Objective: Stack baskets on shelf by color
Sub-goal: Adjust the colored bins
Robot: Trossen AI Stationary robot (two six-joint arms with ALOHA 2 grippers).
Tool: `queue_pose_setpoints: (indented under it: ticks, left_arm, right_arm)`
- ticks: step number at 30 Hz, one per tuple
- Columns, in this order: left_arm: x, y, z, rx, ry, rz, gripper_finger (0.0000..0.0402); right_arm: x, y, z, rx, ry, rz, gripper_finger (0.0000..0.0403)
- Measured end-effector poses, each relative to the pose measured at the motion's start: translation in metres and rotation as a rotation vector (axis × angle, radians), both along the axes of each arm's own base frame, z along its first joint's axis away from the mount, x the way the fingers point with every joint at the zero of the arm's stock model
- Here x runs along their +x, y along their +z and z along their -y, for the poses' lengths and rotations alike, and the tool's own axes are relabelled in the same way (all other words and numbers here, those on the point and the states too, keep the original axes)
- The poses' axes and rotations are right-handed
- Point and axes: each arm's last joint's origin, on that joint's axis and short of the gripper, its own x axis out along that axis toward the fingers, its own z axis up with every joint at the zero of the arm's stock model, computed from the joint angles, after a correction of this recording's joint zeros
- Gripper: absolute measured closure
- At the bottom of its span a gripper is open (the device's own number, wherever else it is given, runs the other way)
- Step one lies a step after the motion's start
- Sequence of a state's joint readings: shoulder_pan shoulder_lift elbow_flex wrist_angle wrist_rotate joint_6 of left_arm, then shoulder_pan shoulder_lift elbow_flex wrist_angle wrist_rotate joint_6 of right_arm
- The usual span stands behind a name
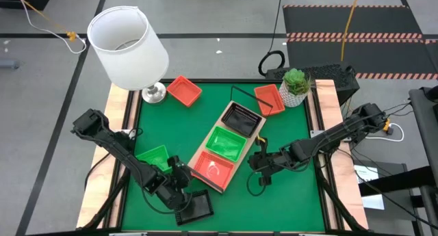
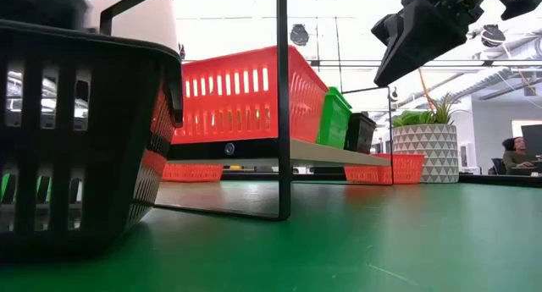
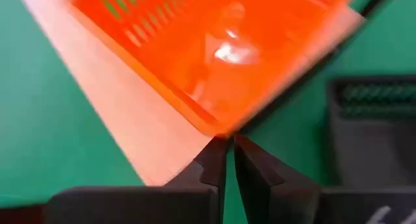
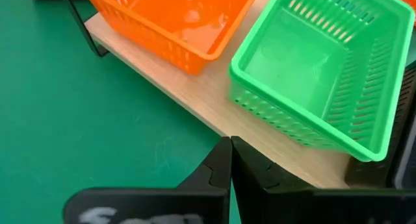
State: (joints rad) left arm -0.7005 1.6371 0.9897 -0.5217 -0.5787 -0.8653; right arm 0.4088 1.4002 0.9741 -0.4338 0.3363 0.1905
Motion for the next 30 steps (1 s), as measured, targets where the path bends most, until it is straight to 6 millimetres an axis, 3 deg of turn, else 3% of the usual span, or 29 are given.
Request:
queue_pose_setpoints:
  ticks: [4, 7, 19, 30]
  left_arm:
    - [-0.010, 0.012, 0.008, -0.104, -0.080, -0.026, 0.0371]
    - [-0.017, 0.016, 0.014, -0.085, -0.094, 0.010, 0.0371]
    - [0.004, -0.009, 0.018, 0.086, -0.063, 0.110, 0.0371]
    - [0.000, -0.005, 0.015, 0.105, -0.008, 0.129, 0.0371]
  right_arm:
    - [0.000, 0.000, 0.000, -0.001, -0.001, -0.001, 0.0403]
    - [0.000, 0.000, 0.000, -0.003, 0.002, -0.001, 0.0403]
    - [0.001, 0.001, 0.000, 0.002, 0.001, 0.010, 0.0403]
    - [0.001, 0.001, 0.000, -0.003, 0.005, 0.010, 0.0403]
